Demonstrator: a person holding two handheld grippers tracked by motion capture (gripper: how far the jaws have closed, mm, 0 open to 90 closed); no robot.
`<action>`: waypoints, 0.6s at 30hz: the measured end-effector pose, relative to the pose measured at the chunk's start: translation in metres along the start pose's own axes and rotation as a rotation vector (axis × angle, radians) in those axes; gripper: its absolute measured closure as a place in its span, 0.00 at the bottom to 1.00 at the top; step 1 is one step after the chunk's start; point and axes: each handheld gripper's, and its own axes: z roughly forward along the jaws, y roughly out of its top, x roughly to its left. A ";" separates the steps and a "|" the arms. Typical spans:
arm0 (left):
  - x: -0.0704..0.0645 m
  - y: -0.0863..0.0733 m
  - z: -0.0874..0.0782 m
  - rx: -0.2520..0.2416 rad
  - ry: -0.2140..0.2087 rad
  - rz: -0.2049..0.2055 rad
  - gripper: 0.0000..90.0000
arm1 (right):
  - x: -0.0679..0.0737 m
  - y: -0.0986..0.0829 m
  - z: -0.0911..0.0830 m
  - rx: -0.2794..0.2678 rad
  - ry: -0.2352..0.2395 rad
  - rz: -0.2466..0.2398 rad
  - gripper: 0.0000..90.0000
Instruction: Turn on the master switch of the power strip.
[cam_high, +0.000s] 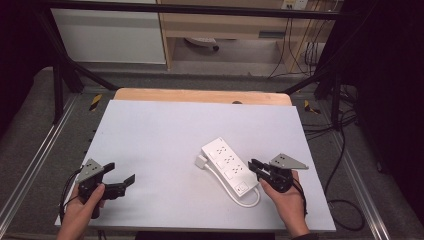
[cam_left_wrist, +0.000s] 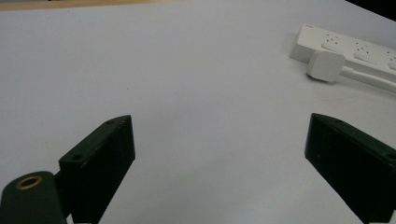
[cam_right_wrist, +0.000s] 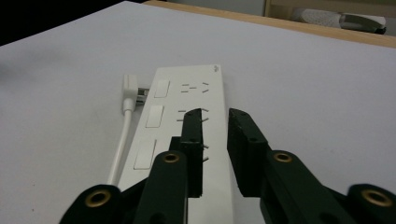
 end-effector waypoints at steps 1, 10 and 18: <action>0.000 0.000 0.000 0.000 -0.001 0.000 0.09 | -0.001 0.000 0.000 -0.004 -0.003 0.004 0.81; -0.001 0.000 0.000 -0.004 -0.005 -0.001 0.09 | -0.004 0.002 -0.004 -0.033 -0.032 0.025 0.64; -0.001 0.000 -0.001 -0.006 -0.009 0.001 0.09 | -0.006 0.007 -0.007 -0.041 -0.051 0.063 0.38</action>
